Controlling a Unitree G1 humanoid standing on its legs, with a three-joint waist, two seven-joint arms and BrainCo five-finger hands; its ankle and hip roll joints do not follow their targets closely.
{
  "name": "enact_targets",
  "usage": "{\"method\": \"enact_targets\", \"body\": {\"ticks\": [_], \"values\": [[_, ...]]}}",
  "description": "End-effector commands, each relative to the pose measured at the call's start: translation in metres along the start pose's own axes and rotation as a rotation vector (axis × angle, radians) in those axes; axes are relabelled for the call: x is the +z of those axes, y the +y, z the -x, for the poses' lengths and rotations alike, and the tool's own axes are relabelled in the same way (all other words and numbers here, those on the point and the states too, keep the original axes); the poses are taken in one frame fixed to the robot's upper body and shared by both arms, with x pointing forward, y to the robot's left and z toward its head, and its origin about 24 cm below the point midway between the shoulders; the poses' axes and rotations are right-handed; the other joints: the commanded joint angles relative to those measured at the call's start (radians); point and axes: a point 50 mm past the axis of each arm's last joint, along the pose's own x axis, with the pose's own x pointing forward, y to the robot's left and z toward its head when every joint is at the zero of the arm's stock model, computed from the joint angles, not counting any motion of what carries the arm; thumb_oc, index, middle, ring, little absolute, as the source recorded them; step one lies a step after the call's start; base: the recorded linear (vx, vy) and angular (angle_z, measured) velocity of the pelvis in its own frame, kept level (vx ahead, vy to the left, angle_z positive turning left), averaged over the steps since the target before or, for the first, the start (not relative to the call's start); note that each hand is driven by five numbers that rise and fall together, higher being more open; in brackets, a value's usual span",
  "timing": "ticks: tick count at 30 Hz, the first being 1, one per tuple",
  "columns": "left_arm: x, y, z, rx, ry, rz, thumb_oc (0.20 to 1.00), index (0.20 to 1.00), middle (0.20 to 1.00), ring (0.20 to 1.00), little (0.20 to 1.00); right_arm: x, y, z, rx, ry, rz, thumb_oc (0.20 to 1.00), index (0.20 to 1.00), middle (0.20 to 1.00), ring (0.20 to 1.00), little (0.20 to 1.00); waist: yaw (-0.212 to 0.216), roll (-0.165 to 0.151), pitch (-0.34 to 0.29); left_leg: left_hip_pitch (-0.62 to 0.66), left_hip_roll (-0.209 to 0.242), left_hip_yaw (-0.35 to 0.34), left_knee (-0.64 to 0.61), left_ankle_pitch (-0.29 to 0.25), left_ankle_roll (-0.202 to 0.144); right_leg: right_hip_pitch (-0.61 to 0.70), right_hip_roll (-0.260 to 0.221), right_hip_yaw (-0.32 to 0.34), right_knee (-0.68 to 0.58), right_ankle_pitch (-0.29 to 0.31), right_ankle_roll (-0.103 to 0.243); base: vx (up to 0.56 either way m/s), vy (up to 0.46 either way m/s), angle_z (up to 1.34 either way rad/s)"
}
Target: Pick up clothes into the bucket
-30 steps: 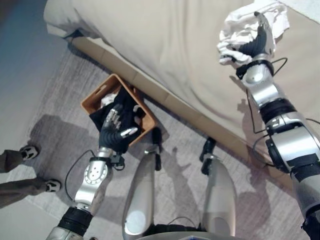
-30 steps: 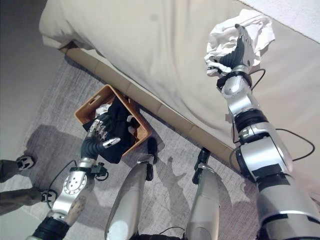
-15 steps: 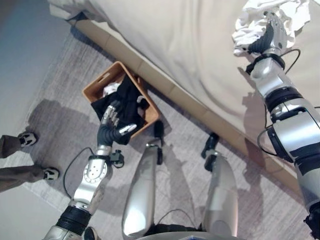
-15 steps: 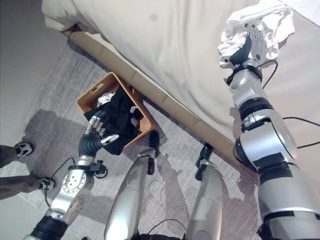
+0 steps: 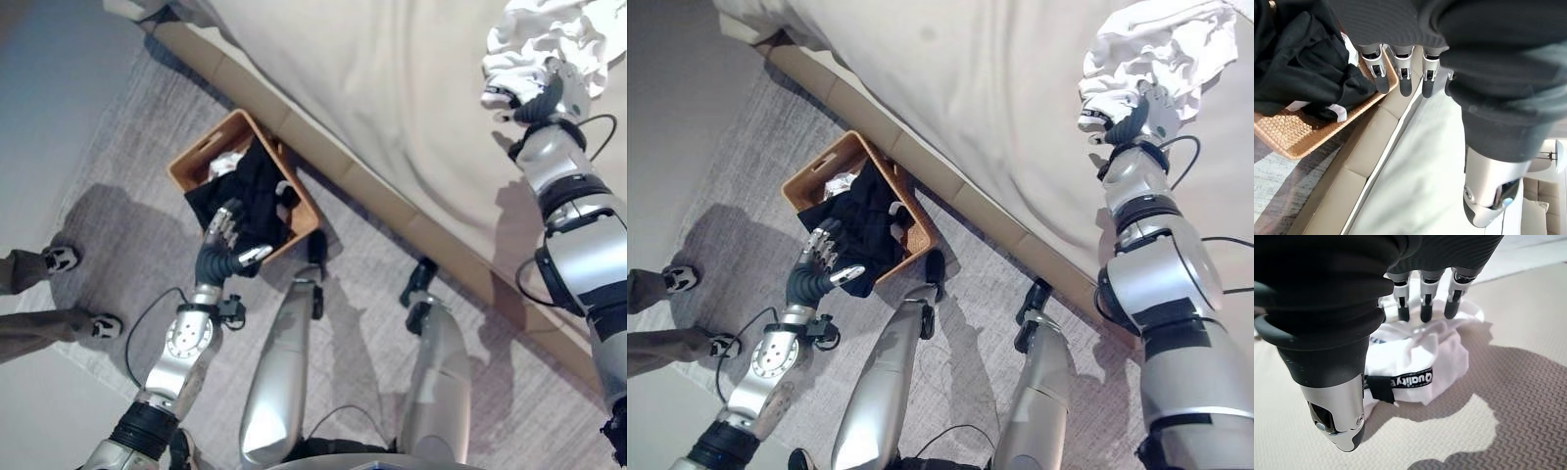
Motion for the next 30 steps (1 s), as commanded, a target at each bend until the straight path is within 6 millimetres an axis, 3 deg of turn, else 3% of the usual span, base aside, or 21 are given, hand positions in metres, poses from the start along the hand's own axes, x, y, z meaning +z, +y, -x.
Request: {"method": "enact_targets", "body": {"ticks": [1,6,7,8,9,23,30], "values": [[0.022,-0.009,-0.001,-0.039,-0.11,0.054,1.0,1.0,1.0,1.0,1.0,-0.006,-0.056,-0.017,-0.137,0.028,-0.034,1.0,1.0,1.0,1.0,1.0,0.003,0.053,-0.009,-0.004,0.0,-0.068,0.009,-0.057,-0.025,0.008,-0.048,0.028,0.028,0.031,0.09,0.0,-0.002,0.03],[0.021,-0.009,0.0,-0.054,-0.106,0.061,1.0,1.0,1.0,1.0,1.0,-0.031,-0.074,-0.019,-0.162,0.094,-0.02,1.0,1.0,1.0,1.0,1.0,0.008,0.063,-0.009,-0.005,-0.005,-0.068,0.004,-0.054,-0.026,0.005,-0.054,0.027,0.032,0.029,0.092,-0.01,-0.005,0.05],[0.021,-0.009,0.001,-0.055,-0.105,0.062,1.0,1.0,1.0,1.0,1.0,-0.035,-0.074,-0.019,-0.158,0.1,-0.018,0.746,0.746,0.746,0.746,0.746,0.008,0.065,-0.009,-0.005,-0.005,-0.067,0.003,-0.053,-0.025,0.005,-0.055,0.027,0.033,0.029,0.093,0.0,0.006,0.04],[0.02,-0.009,0.001,-0.053,-0.104,0.062,1.0,1.0,1.0,1.0,1.0,-0.037,-0.075,-0.019,-0.158,0.103,-0.018,0.319,0.319,0.319,0.319,0.319,0.01,0.066,-0.009,-0.006,-0.005,-0.066,0.004,-0.053,-0.025,0.003,-0.055,0.028,0.033,0.029,0.093,0.0,0.0,0.0],[0.02,-0.008,0.001,-0.053,-0.104,0.062,1.0,1.0,1.0,1.0,1.0,-0.038,-0.074,-0.019,-0.156,0.103,-0.017,0.2,0.2,0.2,0.2,0.2,0.008,0.065,-0.009,-0.006,-0.005,-0.066,0.002,-0.053,-0.025,0.003,-0.054,0.029,0.032,0.03,0.093,0.0,0.0,0.0],[0.018,-0.005,0.0,-0.036,-0.095,0.07,1.0,1.0,1.0,1.0,1.0,-0.035,-0.057,-0.016,-0.113,0.075,-0.053,0.2,0.2,0.2,0.2,0.2,-0.005,0.053,-0.008,0.006,-0.002,-0.065,-0.01,-0.05,-0.023,0.016,-0.053,0.022,0.017,0.035,0.092,0.0,0.0,0.0],[0.019,-0.005,-0.001,-0.047,-0.099,0.075,1.0,1.0,1.0,1.0,1.0,-0.018,-0.059,-0.018,-0.106,0.024,-0.042,0.2,0.2,0.2,0.2,0.2,0.006,0.055,-0.008,0.009,-0.006,-0.069,-0.018,-0.045,-0.026,0.022,-0.055,0.016,0.011,0.037,0.092,0.0,0.0,0.0]]}}
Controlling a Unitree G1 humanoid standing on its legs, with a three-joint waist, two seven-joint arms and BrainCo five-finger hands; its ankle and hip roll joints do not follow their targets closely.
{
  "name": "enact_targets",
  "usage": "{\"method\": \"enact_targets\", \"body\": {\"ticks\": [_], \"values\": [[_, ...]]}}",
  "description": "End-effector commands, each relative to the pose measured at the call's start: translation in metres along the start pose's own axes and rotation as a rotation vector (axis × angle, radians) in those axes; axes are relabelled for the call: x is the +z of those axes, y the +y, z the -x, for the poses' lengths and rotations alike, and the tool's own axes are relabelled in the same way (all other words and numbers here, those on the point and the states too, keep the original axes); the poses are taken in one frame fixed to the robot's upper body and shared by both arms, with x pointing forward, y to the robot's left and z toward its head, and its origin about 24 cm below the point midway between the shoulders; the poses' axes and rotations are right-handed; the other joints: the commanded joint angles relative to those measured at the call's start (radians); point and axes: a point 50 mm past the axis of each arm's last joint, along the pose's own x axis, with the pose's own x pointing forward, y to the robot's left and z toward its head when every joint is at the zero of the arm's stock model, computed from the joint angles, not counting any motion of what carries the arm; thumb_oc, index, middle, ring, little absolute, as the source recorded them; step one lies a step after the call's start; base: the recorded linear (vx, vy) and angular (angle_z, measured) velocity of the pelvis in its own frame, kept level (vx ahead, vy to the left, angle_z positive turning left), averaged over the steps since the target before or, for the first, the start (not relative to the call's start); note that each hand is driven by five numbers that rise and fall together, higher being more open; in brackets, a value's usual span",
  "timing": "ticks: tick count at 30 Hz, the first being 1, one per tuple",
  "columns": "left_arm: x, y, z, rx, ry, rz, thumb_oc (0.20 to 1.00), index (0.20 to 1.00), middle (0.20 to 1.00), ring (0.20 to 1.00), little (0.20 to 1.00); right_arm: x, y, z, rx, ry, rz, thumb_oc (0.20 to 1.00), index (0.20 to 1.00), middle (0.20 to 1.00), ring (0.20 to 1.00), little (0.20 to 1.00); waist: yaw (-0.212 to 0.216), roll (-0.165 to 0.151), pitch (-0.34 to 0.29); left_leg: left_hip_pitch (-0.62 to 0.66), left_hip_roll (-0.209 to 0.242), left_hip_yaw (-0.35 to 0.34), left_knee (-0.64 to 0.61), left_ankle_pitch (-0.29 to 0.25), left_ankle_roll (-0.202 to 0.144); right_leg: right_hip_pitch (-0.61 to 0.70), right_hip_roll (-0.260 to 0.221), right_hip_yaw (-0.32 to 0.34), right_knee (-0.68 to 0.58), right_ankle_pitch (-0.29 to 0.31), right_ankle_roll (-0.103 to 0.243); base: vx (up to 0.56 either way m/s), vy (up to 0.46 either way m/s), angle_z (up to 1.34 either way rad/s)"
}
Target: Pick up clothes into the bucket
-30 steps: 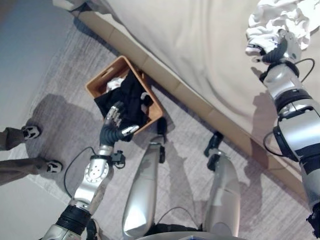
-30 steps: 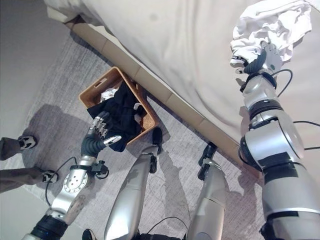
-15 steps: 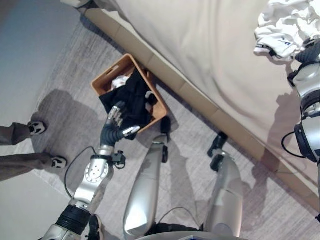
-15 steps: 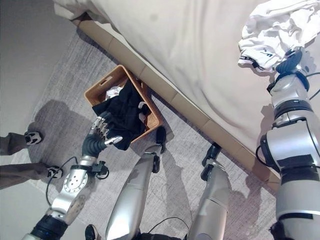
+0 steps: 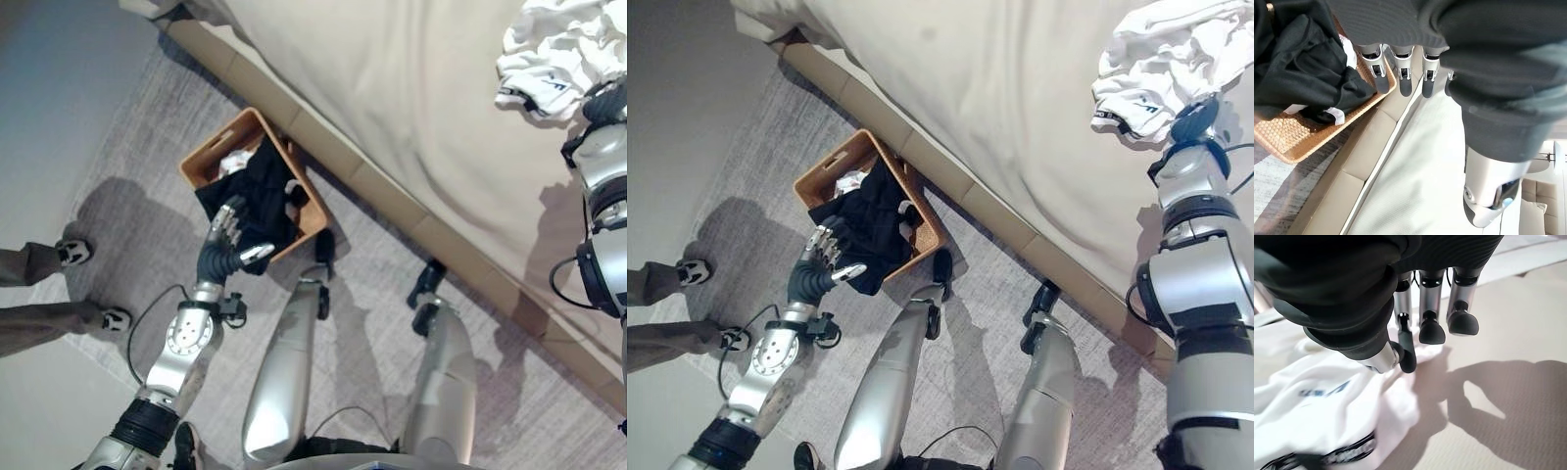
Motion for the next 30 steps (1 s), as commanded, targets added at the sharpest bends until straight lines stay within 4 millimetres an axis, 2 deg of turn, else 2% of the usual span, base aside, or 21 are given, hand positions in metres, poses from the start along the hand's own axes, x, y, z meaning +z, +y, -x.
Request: {"method": "enact_targets", "body": {"ticks": [1,2,3,4,16,26,30], "values": [[0.017,-0.003,0.002,-0.017,-0.094,0.044,1.0,1.0,1.0,1.0,1.0,0.022,-0.024,-0.006,-0.062,-0.095,0.027,0.2,0.2,0.2,0.2,0.2,0.001,0.04,-0.011,0.002,0.011,-0.071,-0.007,-0.051,-0.033,0.019,-0.036,0.014,0.009,0.038,0.086,0.0,0.0,0.0],[0.017,-0.003,0.002,-0.017,-0.094,0.044,1.0,1.0,1.0,1.0,1.0,0.022,-0.024,-0.006,-0.063,-0.095,0.027,0.2,0.2,0.2,0.2,0.2,0.001,0.04,-0.011,0.002,0.011,-0.071,-0.006,-0.051,-0.033,0.019,-0.036,0.014,0.009,0.038,0.086,0.0,0.0,0.0],[0.017,-0.003,0.002,-0.013,-0.097,0.046,1.0,1.0,1.0,1.0,1.0,0.024,-0.025,-0.007,-0.073,-0.104,0.033,0.696,0.696,0.696,0.696,0.696,0.004,0.04,-0.011,0.0,0.01,-0.071,-0.003,-0.051,-0.032,0.019,-0.037,0.013,0.011,0.036,0.085,0.0,0.0,0.0],[0.017,-0.002,0.002,-0.011,-0.095,0.046,1.0,1.0,1.0,1.0,1.0,0.026,-0.025,-0.006,-0.075,-0.111,0.029,1.0,1.0,1.0,1.0,1.0,0.005,0.041,-0.011,0.0,0.009,-0.07,-0.003,-0.051,-0.032,0.019,-0.037,0.013,0.012,0.037,0.085,0.0,0.0,0.0],[0.02,-0.001,0.001,0.009,-0.11,0.038,1.0,1.0,1.0,1.0,1.0,0.047,-0.021,-0.003,-0.096,-0.197,0.022,1.0,1.0,1.0,1.0,1.0,0.016,0.039,-0.01,-0.061,0.003,-0.078,0.011,-0.05,-0.031,-0.026,-0.039,0.006,0.02,0.036,0.088,0.0,-0.001,0.02],[0.025,0.001,0.004,0.02,-0.132,0.041,1.0,1.0,1.0,1.0,1.0,0.047,-0.023,-0.003,-0.097,-0.214,0.048,1.0,1.0,1.0,1.0,1.0,0.018,0.041,-0.01,-0.141,-0.005,-0.079,0.058,-0.063,-0.029,-0.102,-0.046,0.016,0.069,0.021,0.084,0.01,0.005,0.03],[0.026,0.003,0.008,0.027,-0.134,0.047,1.0,1.0,1.0,1.0,1.0,0.041,-0.026,-0.005,-0.1,-0.192,0.058,1.0,1.0,1.0,1.0,1.0,0.024,0.042,-0.01,-0.165,-0.007,-0.078,0.066,-0.065,-0.029,-0.126,-0.05,0.017,0.08,0.018,0.084,0.01,0.001,0.03]]}}
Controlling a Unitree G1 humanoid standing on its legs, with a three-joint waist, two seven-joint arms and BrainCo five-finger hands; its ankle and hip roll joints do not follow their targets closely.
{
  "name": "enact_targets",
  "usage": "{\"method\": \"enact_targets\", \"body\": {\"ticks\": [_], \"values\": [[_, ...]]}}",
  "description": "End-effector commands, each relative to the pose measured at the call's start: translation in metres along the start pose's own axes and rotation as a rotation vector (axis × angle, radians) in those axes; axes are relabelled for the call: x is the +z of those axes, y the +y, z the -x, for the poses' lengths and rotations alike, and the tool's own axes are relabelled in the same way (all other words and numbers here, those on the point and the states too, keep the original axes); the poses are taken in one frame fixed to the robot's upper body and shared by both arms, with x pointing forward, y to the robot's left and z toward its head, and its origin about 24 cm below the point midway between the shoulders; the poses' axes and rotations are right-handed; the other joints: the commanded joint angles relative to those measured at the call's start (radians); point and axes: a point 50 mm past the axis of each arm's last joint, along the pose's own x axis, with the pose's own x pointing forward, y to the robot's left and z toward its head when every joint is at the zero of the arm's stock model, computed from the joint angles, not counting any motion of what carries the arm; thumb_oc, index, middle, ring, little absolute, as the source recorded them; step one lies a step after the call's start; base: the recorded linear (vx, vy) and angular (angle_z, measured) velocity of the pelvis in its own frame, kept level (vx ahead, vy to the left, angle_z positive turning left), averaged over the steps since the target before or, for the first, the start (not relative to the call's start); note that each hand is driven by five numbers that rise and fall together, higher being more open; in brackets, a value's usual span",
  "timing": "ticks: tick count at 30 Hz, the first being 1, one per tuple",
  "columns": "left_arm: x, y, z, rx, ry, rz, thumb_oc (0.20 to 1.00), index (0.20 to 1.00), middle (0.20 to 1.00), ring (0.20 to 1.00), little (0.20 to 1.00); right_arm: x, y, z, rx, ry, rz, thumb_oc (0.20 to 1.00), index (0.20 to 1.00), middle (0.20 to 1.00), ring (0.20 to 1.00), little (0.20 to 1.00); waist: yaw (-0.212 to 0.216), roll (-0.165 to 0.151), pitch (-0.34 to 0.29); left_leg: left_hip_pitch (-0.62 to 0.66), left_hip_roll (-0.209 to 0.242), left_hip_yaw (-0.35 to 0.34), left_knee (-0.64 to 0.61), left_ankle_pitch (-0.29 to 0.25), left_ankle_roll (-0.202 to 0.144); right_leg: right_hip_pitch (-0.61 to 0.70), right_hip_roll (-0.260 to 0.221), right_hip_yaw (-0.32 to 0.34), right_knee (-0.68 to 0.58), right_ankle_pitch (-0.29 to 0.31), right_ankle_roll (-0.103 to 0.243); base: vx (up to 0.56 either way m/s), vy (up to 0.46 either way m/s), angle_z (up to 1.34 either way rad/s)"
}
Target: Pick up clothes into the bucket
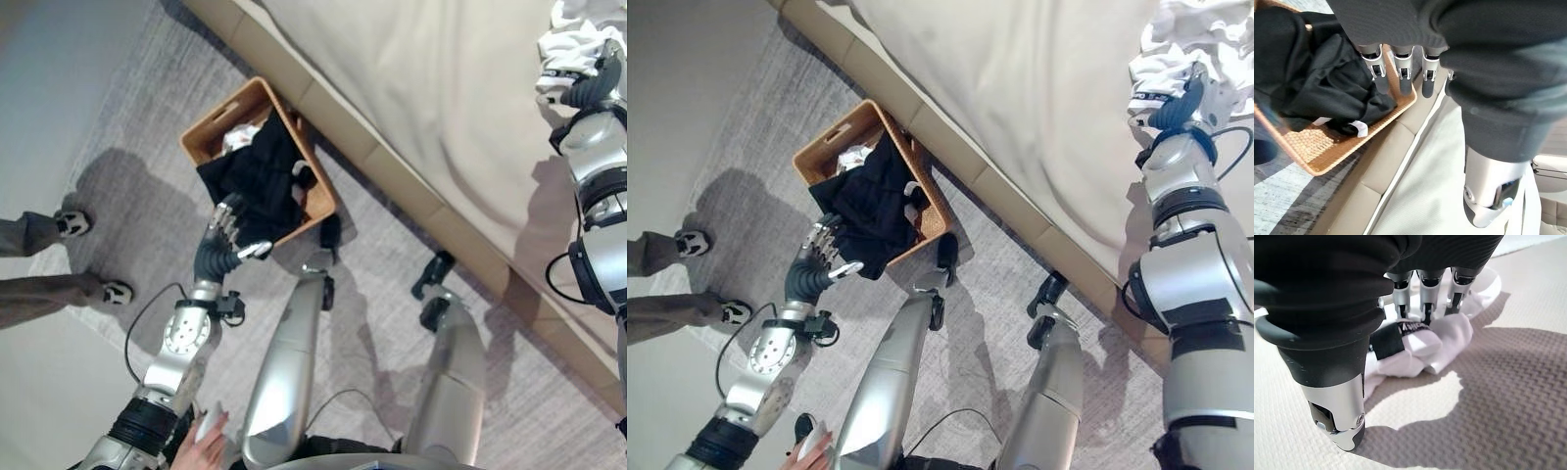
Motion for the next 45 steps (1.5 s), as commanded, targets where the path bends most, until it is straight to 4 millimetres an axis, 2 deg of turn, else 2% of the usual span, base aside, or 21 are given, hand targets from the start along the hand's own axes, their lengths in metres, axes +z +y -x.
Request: {"method": "enact_targets", "body": {"ticks": [1,4,5,6,21,28,30,35,36,38,40,42,43,44,45], "values": [[0.022,0.001,0.008,0.012,-0.12,0.054,1.0,1.0,1.0,1.0,1.0,0.016,-0.026,-0.009,-0.058,-0.095,0.046,1.0,1.0,1.0,1.0,1.0,0.003,0.041,-0.011,-0.027,0.006,-0.049,0.027,-0.072,-0.024,-0.002,-0.03,0.038,0.019,0.038,0.088,0.0,0.0,0.0],[0.022,0.003,0.01,0.019,-0.118,0.057,1.0,1.0,1.0,1.0,1.0,0.014,-0.033,-0.011,-0.072,-0.082,0.044,1.0,1.0,1.0,1.0,1.0,0.007,0.044,-0.011,-0.038,0.004,-0.049,0.028,-0.072,-0.021,-0.015,-0.031,0.04,0.023,0.037,0.087,0.0,0.0,0.0],[0.023,0.004,0.01,0.022,-0.119,0.059,1.0,1.0,1.0,1.0,1.0,0.013,-0.034,-0.011,-0.072,-0.077,0.035,0.708,0.708,0.708,0.708,0.708,0.008,0.044,-0.011,-0.04,0.004,-0.049,0.027,-0.072,-0.021,-0.019,-0.032,0.041,0.021,0.037,0.088,0.0,0.0,0.0],[0.022,0.004,0.01,0.023,-0.119,0.058,1.0,1.0,1.0,1.0,1.0,0.012,-0.034,-0.011,-0.071,-0.073,0.032,0.2,0.2,0.2,0.2,0.2,0.008,0.044,-0.011,-0.04,0.005,-0.047,0.026,-0.072,-0.021,-0.022,-0.031,0.043,0.022,0.037,0.088,0.0,0.0,0.0],[0.023,0.003,0.01,0.018,-0.123,0.067,1.0,1.0,1.0,1.0,1.0,0.011,-0.036,-0.012,-0.068,-0.053,-0.028,0.2,0.2,0.2,0.2,0.2,0.001,0.045,-0.011,-0.022,0.01,-0.039,0.012,-0.072,-0.022,-0.015,-0.031,0.043,0.018,0.036,0.085,0.0,0.0,0.0],[0.022,0.004,0.009,0.033,-0.121,0.068,1.0,1.0,1.0,1.0,1.0,0.015,-0.025,-0.009,-0.043,-0.079,-0.077,0.2,0.2,0.2,0.2,0.2,-0.002,0.037,-0.011,-0.005,0.016,-0.041,0.004,-0.067,-0.024,0.001,-0.019,0.039,0.011,0.036,0.084,0.0,-0.001,-0.01],[0.021,0.004,0.009,0.035,-0.119,0.068,1.0,1.0,1.0,1.0,1.0,0.018,-0.019,-0.007,-0.027,-0.095,-0.098,0.2,0.2,0.2,0.2,0.2,-0.004,0.034,-0.011,0.002,0.017,-0.04,0.004,-0.066,-0.024,0.007,-0.017,0.037,0.011,0.036,0.084,0.0,-0.013,-0.03],[0.014,0.008,0.008,0.06,-0.096,0.072,1.0,1.0,1.0,1.0,1.0,0.045,0.019,0.014,0.087,-0.24,-0.282,0.2,0.2,0.2,0.2,0.2,-0.024,0.003,-0.011,0.074,0.031,-0.037,-0.027,-0.062,-0.026,0.08,-0.006,0.024,-0.027,0.053,0.089,0.0,-0.021,-0.04],[0.014,0.008,0.009,0.059,-0.094,0.071,1.0,1.0,1.0,1.0,1.0,0.044,0.02,0.014,0.089,-0.238,-0.282,0.2,0.2,0.2,0.2,0.2,-0.024,0.003,-0.011,0.077,0.031,-0.038,-0.029,-0.061,-0.026,0.084,-0.005,0.023,-0.029,0.053,0.089,0.01,-0.029,-0.06],[0.009,0.012,0.009,0.079,-0.075,0.062,1.0,1.0,1.0,1.0,1.0,0.056,0.041,0.034,0.165,-0.34,-0.403,0.2,0.2,0.2,0.2,0.2,-0.04,-0.018,-0.011,0.136,0.039,-0.038,-0.054,-0.059,-0.028,0.148,0.004,0.016,-0.062,0.065,0.092,0.02,-0.039,-0.05],[0.005,0.014,0.01,0.082,-0.058,0.05,1.0,1.0,1.0,1.0,1.0,0.051,0.051,0.043,0.197,-0.327,-0.507,0.2,0.2,0.2,0.2,0.2,-0.044,-0.026,-0.011,0.174,0.043,-0.04,-0.068,-0.058,-0.029,0.191,0.003,0.006,-0.079,0.073,0.094,0.03,-0.039,-0.09],[0.002,0.017,0.011,0.089,-0.043,0.043,1.0,1.0,1.0,1.0,1.0,0.048,0.054,0.047,0.207,-0.322,-0.539,0.2,0.2,0.2,0.2,0.2,-0.045,-0.029,-0.011,0.196,0.043,-0.042,-0.077,-0.057,-0.029,0.215,0.003,0.003,-0.088,0.076,0.095,0.03,-0.035,-0.09],[0.0,0.018,0.009,0.094,-0.035,0.042,1.0,1.0,1.0,1.0,1.0,0.048,0.064,0.059,0.25,-0.333,-0.633,0.2,0.2,0.2,0.2,0.2,-0.051,-0.036,-0.011,0.24,0.048,-0.039,-0.093,-0.056,-0.031,0.267,0.005,-0.007,-0.113,0.08,0.096,0.0,0.0,0.0],[-0.001,0.018,0.01,0.093,-0.033,0.04,1.0,1.0,1.0,1.0,1.0,0.047,0.064,0.059,0.251,-0.33,-0.634,0.2,0.2,0.2,0.2,0.2,-0.05,-0.036,-0.011,0.244,0.048,-0.04,-0.095,-0.056,-0.031,0.271,0.005,-0.008,-0.116,0.081,0.096,0.05,-0.061,0.03],[-0.002,0.02,0.009,0.102,-0.032,0.036,1.0,1.0,1.0,1.0,1.0,0.044,0.073,0.071,0.297,-0.332,-0.711,0.2,0.2,0.2,0.2,0.2,-0.055,-0.047,-0.011,0.287,0.053,-0.04,-0.108,-0.056,-0.032,0.322,0.009,-0.014,-0.141,0.087,0.097,0.03,-0.033,-0.02]]}}
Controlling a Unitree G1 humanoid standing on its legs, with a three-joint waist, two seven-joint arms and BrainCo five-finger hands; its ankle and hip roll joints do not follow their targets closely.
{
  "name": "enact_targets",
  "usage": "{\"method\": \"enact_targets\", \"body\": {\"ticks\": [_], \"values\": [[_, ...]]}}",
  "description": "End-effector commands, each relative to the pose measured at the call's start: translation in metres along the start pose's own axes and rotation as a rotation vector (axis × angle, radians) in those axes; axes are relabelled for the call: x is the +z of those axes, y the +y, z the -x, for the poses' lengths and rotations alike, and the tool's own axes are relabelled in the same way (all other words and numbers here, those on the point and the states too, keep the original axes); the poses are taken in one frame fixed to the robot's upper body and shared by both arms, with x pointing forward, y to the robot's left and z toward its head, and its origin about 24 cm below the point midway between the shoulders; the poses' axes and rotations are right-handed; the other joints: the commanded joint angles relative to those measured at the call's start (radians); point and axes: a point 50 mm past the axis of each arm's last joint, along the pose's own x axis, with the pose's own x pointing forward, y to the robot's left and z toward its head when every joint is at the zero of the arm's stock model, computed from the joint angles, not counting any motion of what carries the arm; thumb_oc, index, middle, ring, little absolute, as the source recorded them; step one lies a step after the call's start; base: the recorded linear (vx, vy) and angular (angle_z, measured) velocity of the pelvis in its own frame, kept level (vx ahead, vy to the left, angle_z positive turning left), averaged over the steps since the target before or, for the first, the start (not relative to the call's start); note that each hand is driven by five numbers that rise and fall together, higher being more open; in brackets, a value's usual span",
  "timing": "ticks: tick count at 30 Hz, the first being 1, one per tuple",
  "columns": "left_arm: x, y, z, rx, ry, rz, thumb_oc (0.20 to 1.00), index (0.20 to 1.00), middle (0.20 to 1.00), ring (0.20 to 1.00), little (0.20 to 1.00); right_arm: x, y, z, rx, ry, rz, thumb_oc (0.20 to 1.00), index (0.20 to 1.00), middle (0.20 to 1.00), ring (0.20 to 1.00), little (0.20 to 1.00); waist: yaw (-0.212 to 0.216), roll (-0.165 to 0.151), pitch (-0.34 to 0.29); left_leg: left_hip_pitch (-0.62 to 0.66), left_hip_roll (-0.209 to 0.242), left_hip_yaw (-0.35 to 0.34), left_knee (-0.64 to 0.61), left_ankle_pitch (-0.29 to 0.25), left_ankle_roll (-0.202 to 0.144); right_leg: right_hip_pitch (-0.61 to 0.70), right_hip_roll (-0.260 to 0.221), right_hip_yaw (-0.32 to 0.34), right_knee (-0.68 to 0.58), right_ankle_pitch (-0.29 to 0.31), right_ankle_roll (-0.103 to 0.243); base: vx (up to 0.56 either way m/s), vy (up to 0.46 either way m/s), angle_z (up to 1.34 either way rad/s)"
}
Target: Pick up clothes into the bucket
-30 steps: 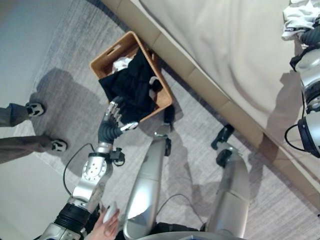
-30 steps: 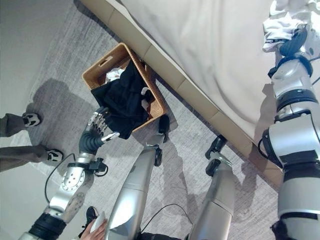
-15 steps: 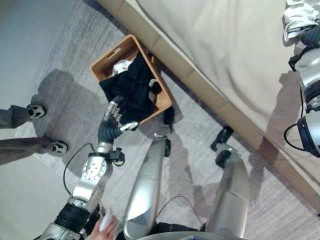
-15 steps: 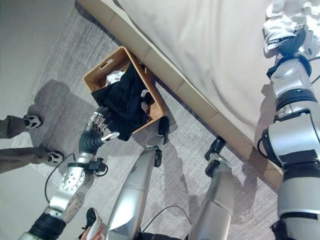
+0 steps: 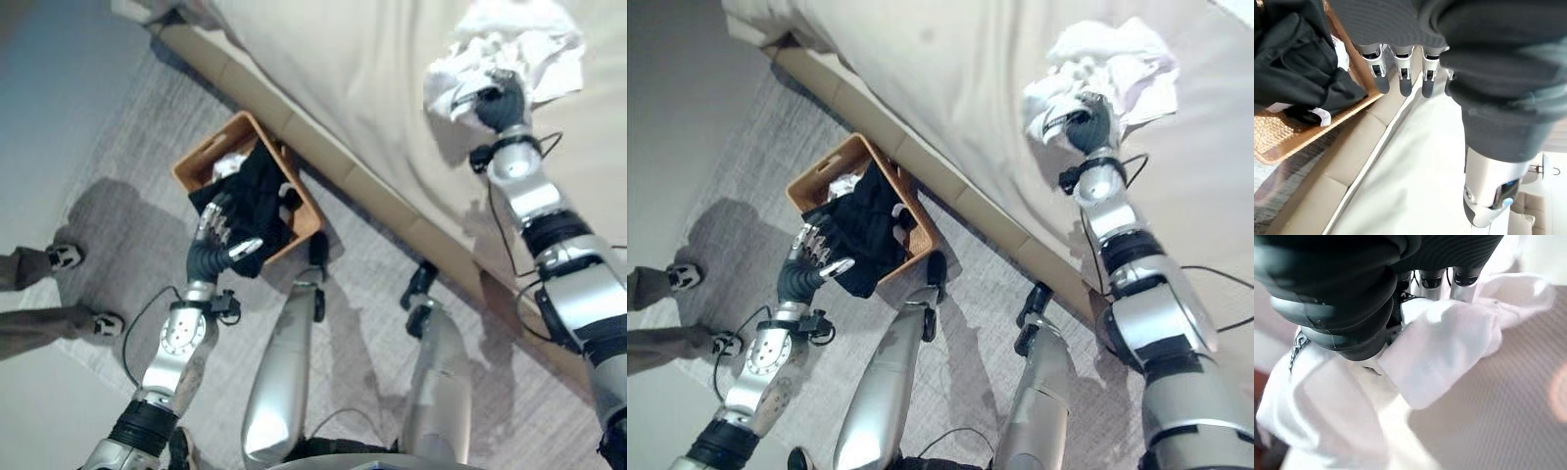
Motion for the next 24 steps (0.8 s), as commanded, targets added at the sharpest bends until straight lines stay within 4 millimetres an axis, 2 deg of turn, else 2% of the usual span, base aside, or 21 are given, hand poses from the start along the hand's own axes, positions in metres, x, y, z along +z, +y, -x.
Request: {"method": "enact_targets", "body": {"ticks": [1,2,3,4,5,12,14,17,19,20,21,24], "values": [[0.007,0.01,0.007,0.033,-0.05,0.012,1.0,1.0,1.0,1.0,1.0,0.02,-0.007,0.0,-0.007,-0.122,-0.147,0.2,0.2,0.2,0.2,0.2,0.004,-0.037,-0.008,0.065,0.015,-0.045,-0.033,-0.053,-0.027,0.083,-0.044,0.011,-0.014,0.059,0.084,-0.02,-0.034,-0.05],[0.005,0.012,0.007,0.04,-0.042,0.012,1.0,1.0,1.0,1.0,1.0,0.015,-0.003,0.006,0.006,-0.117,-0.195,0.2,0.2,0.2,0.2,0.2,0.002,-0.041,-0.007,0.094,0.017,-0.042,-0.053,-0.021,-0.021,0.121,-0.046,-0.006,-0.048,0.091,0.072,-0.03,-0.012,-0.07],[0.005,0.014,0.006,0.046,-0.042,0.011,1.0,1.0,1.0,1.0,1.0,0.015,0.0,0.01,0.015,-0.125,-0.222,0.2,0.2,0.2,0.2,0.2,0.001,-0.045,-0.007,0.115,0.018,-0.043,-0.059,-0.021,-0.022,0.147,-0.045,-0.01,-0.062,0.094,0.073,0.05,-0.034,-0.05],[0.004,0.014,0.007,0.047,-0.041,0.011,1.0,1.0,1.0,1.0,1.0,0.015,0.0,0.01,0.016,-0.124,-0.222,0.2,0.2,0.2,0.2,0.2,0.001,-0.046,-0.008,0.128,0.02,-0.049,-0.054,-0.051,-0.029,0.156,-0.042,-0.001,-0.051,0.069,0.084,0.06,-0.03,-0.05],[0.003,0.017,0.007,0.057,-0.035,0.0,1.0,1.0,1.0,1.0,1.0,0.013,0.006,0.019,0.055,-0.138,-0.281,0.2,0.2,0.2,0.2,0.2,-0.005,-0.056,-0.019,0.155,0.024,-0.043,-0.078,-0.02,-0.023,0.189,-0.042,-0.017,-0.087,0.101,0.074,0.07,-0.037,-0.05],[-0.012,0.031,0.013,0.108,0.031,-0.055,1.0,1.0,1.0,1.0,1.0,0.009,0.011,0.044,0.181,-0.184,-0.384,0.2,0.2,0.2,0.2,0.2,-0.017,-0.097,-0.072,0.275,0.043,-0.045,-0.135,-0.017,-0.03,0.332,-0.031,-0.042,-0.18,0.121,0.082,0.07,-0.043,-0.03],[-0.015,0.04,0.016,0.139,0.048,-0.094,1.0,1.0,1.0,1.0,1.0,0.011,0.002,0.054,0.241,-0.232,-0.376,0.2,0.2,0.2,0.2,0.2,-0.026,-0.119,-0.117,0.34,0.054,-0.046,-0.181,-0.009,-0.037,0.404,-0.019,-0.056,-0.233,0.134,0.088,0.13,-0.058,-0.04],[-0.017,0.041,0.017,0.137,0.055,-0.116,1.0,1.0,1.0,1.0,1.0,0.008,-0.001,0.064,0.267,-0.248,-0.373,0.2,0.2,0.2,0.2,0.2,-0.031,-0.13,-0.146,0.381,0.06,-0.044,-0.208,-0.004,-0.042,0.452,-0.011,-0.068,-0.272,0.14,0.092,0.1,-0.034,0.01],[-0.013,0.044,0.016,0.125,0.038,-0.175,1.0,1.0,1.0,1.0,1.0,0.016,-0.011,0.069,0.276,-0.309,-0.376,0.2,0.2,0.2,0.2,0.2,-0.044,-0.149,-0.193,0.434,0.073,-0.041,-0.247,0.001,-0.048,0.503,0.005,-0.075,-0.325,0.154,0.099,0.09,-0.037,-0.03],[-0.013,0.044,0.016,0.125,0.038,-0.176,1.0,1.0,1.0,1.0,1.0,0.016,-0.011,0.069,0.275,-0.309,-0.376,0.2,0.2,0.2,0.2,0.2,-0.045,-0.15,-0.194,0.432,0.071,-0.041,-0.251,0.006,-0.047,0.503,0.005,-0.076,-0.329,0.159,0.099,0.11,-0.041,-0.03],[-0.01,0.045,0.015,0.108,0.028,-0.224,1.0,1.0,1.0,1.0,1.0,0.027,-0.018,0.071,0.285,-0.365,-0.383,0.2,0.2,0.2,0.2,0.2,-0.051,-0.163,-0.228,0.472,0.082,-0.032,-0.274,0.002,-0.049,0.535,0.018,-0.073,-0.359,0.16,0.103,0.05,-0.009,-0.07],[-0.011,0.043,0.016,0.087,0.037,-0.251,1.0,1.0,1.0,1.0,1.0,0.031,-0.019,0.073,0.301,-0.382,-0.403,0.2,0.2,0.2,0.2,0.2,-0.057,-0.172,-0.263,0.504,0.081,-0.02,-0.299,0.009,-0.049,0.561,0.026,-0.073,-0.388,0.172,0.106,0.1,-0.013,-0.16]]}}
